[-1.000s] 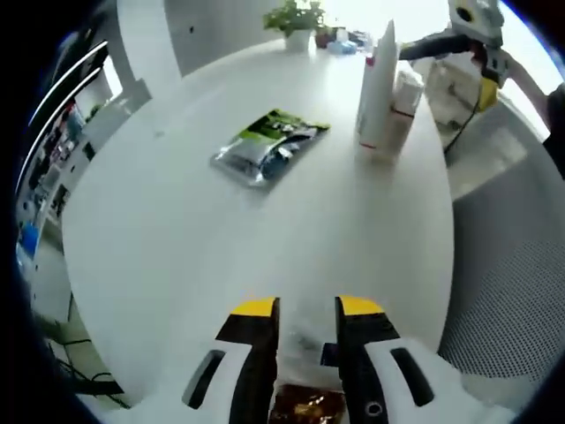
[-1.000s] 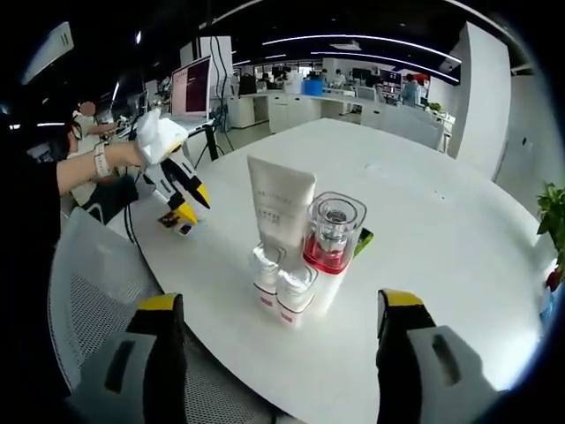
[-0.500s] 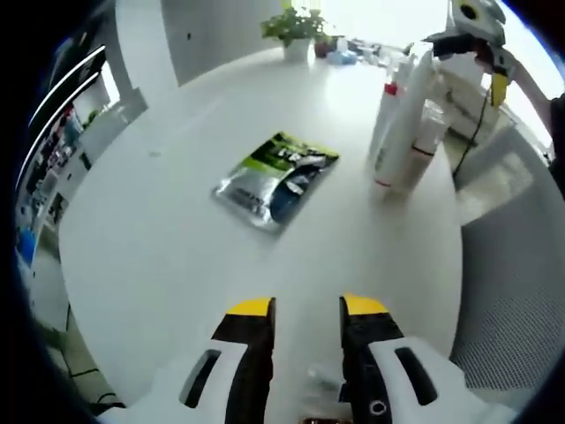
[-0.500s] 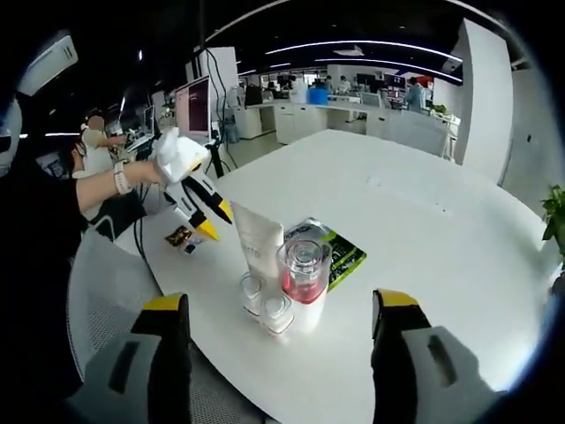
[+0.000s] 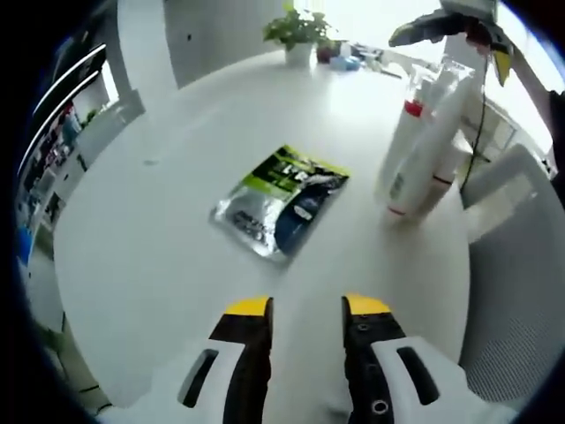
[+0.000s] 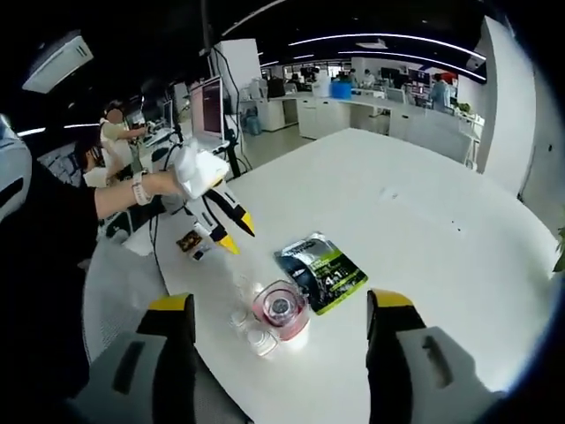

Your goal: Arrange the skincare products in the storage area until every visible bottle or jar stands upright without overlapping.

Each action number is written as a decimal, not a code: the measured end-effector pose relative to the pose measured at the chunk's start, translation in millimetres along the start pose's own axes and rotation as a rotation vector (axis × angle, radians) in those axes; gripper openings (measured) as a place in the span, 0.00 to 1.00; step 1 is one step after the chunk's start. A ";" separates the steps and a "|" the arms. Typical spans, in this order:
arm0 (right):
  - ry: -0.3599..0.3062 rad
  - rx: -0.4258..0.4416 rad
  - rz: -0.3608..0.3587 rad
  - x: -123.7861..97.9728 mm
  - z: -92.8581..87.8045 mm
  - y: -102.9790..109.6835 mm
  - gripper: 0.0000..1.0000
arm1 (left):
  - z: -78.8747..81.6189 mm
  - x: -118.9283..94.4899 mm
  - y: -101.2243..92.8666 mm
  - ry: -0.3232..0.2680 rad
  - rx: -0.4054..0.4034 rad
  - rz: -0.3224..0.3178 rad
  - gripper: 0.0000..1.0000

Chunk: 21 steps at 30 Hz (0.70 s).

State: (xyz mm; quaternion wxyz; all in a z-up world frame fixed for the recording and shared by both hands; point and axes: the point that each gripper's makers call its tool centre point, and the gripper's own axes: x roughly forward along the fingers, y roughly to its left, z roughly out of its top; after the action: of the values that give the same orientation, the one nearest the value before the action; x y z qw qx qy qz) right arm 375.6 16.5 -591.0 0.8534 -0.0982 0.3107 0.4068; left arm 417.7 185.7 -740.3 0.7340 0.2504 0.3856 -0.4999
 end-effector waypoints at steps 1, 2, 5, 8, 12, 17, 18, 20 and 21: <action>-0.006 -0.004 0.000 1.0 5.0 -4.7 0.78 | 0.7 1.4 0.1 0.000 -0.004 -0.003 0.27; -0.006 -0.011 -0.004 2.0 7.9 -9.1 0.77 | 1.6 2.9 0.5 -0.001 -0.010 -0.004 0.27; -0.015 -0.009 -0.015 5.9 17.3 -25.5 0.74 | 6.9 7.7 1.4 -0.019 -0.033 -0.003 0.26; -0.050 0.019 -0.020 10.9 29.9 -41.4 0.72 | 8.9 12.9 0.6 -0.018 -0.042 -0.012 0.25; -0.009 0.004 -0.067 25.1 26.2 -65.6 0.70 | 12.9 17.7 -0.2 -0.026 -0.052 -0.024 0.24; 0.064 -0.009 -0.075 45.1 9.8 -79.0 0.68 | 19.0 24.0 2.8 -0.034 -0.061 -0.026 0.22; 0.070 -0.010 -0.077 50.1 6.6 -82.0 0.67 | 19.3 25.2 3.3 -0.033 -0.062 -0.027 0.21; 0.082 -0.001 -0.070 56.8 0.9 -84.7 0.65 | 20.4 28.5 4.0 -0.031 -0.063 -0.030 0.21; 0.084 0.009 -0.063 62.2 -3.2 -86.2 0.64 | 21.6 30.4 4.5 -0.033 -0.064 -0.029 0.20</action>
State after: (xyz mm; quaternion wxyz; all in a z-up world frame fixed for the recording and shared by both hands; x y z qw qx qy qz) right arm 468.9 -1.5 -638.8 0.8524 -0.1214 0.3449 0.3738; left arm 434.9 154.7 -752.8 0.7406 0.2130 0.3927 -0.5020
